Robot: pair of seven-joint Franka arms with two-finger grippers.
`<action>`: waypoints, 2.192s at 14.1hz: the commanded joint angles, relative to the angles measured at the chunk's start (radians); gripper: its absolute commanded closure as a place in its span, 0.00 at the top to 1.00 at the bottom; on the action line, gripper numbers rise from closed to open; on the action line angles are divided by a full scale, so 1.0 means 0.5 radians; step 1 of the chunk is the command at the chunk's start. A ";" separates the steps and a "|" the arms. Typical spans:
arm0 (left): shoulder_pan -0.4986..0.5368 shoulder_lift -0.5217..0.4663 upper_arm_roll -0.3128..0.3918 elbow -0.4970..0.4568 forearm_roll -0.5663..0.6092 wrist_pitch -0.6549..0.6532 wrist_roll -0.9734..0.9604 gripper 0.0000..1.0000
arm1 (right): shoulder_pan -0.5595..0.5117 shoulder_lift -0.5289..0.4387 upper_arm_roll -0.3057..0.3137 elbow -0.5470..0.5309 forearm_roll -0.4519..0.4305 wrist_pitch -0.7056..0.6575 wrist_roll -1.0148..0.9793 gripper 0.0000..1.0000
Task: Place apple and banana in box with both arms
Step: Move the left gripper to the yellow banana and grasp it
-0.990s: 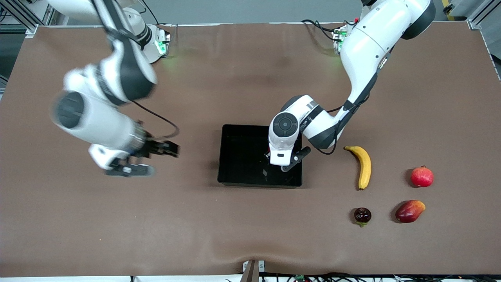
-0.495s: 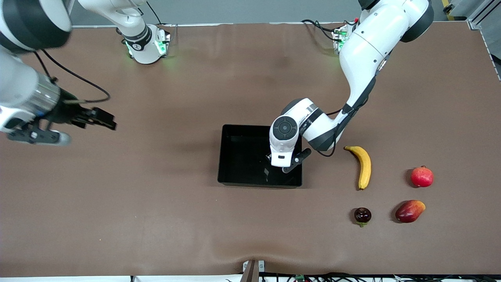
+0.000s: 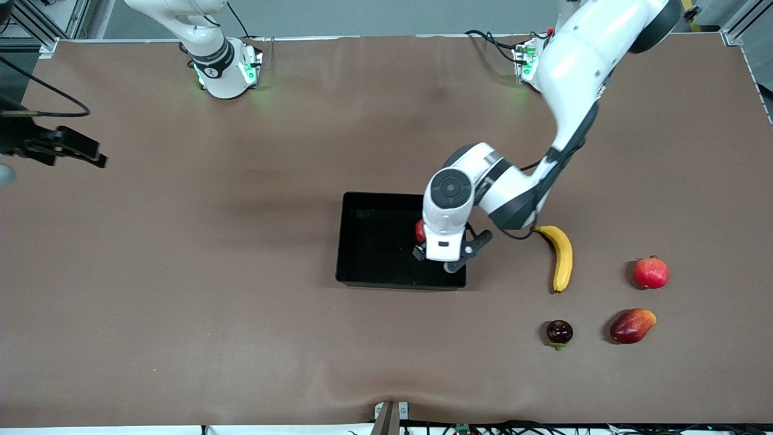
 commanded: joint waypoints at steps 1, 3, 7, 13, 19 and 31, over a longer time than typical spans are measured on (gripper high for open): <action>0.145 -0.297 -0.012 -0.075 -0.037 -0.138 0.093 1.00 | -0.136 -0.071 0.058 -0.084 -0.084 -0.017 -0.122 1.00; 0.311 -0.386 -0.022 -0.078 -0.127 -0.141 0.279 1.00 | -0.154 -0.074 0.058 -0.090 -0.188 -0.020 -0.213 1.00; 0.639 -0.497 -0.022 -0.240 -0.210 -0.193 0.902 1.00 | -0.157 -0.087 0.055 -0.108 -0.225 -0.161 -0.257 1.00; 0.940 -0.252 -0.015 -0.418 -0.176 -0.019 1.390 1.00 | -0.148 -0.136 0.055 -0.164 -0.176 -0.192 -0.235 1.00; 1.174 -0.206 -0.012 -0.802 -0.136 0.387 2.017 0.97 | -0.145 -0.133 0.045 -0.164 -0.072 -0.238 -0.208 1.00; 1.122 -0.331 -0.089 -0.817 -0.053 0.320 1.980 0.00 | -0.102 -0.105 -0.090 -0.161 -0.029 -0.250 -0.217 1.00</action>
